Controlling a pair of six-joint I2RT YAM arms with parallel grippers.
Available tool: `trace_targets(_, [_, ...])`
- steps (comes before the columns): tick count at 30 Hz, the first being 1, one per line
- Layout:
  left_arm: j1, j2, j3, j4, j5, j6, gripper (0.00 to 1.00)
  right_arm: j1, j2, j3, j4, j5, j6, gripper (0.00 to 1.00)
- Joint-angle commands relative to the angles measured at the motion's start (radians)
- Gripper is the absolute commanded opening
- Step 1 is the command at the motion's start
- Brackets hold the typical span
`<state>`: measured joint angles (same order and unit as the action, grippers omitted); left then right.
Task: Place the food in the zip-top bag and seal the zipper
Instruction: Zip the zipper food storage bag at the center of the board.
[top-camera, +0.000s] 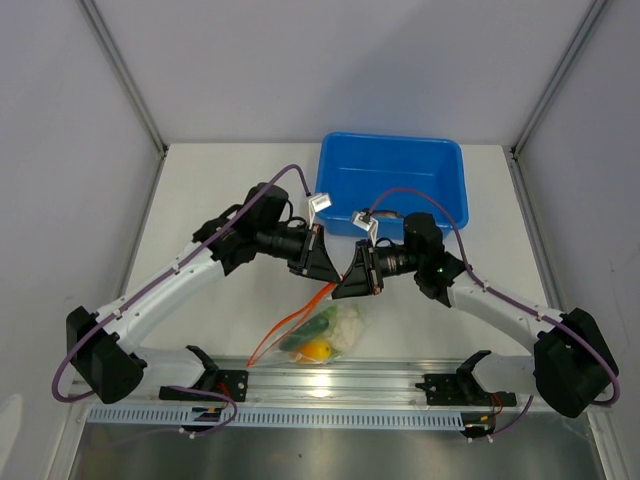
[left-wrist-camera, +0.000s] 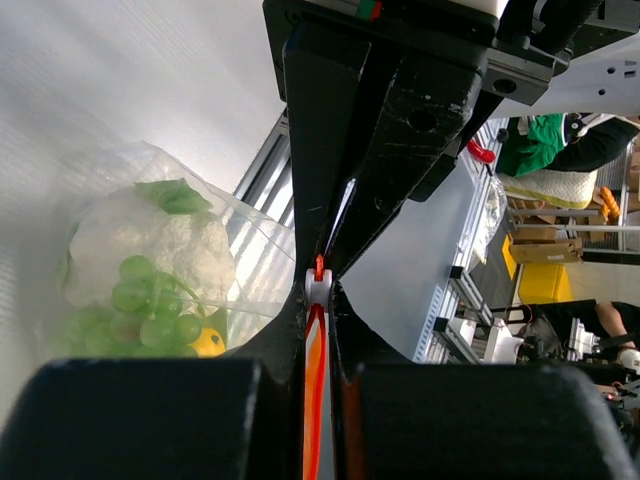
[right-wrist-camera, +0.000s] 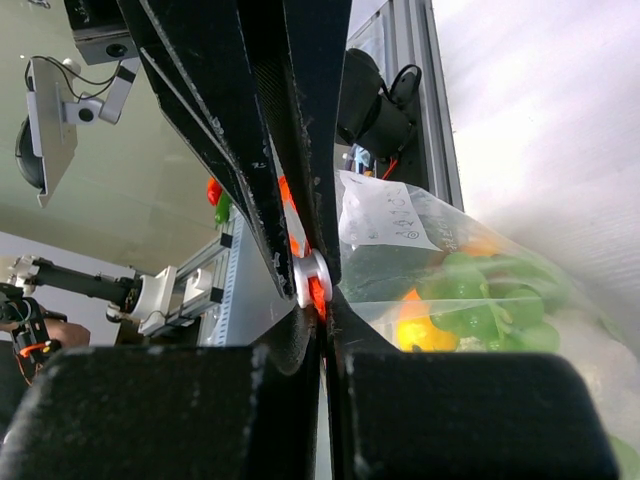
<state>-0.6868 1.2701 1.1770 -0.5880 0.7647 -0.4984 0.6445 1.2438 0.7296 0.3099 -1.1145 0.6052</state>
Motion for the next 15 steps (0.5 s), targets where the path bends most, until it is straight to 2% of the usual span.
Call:
trace_targets(1, [0.006, 0.002, 0.039, 0.022, 0.030, 0.003, 0.01, -0.006, 0.009, 0.045, 0.026, 0.022, 0.005, 0.00])
trace_targets(15, [-0.028, -0.006, 0.073, -0.102, -0.067, 0.064, 0.01, -0.009, 0.009, 0.018, 0.216, 0.111, 0.231, 0.00])
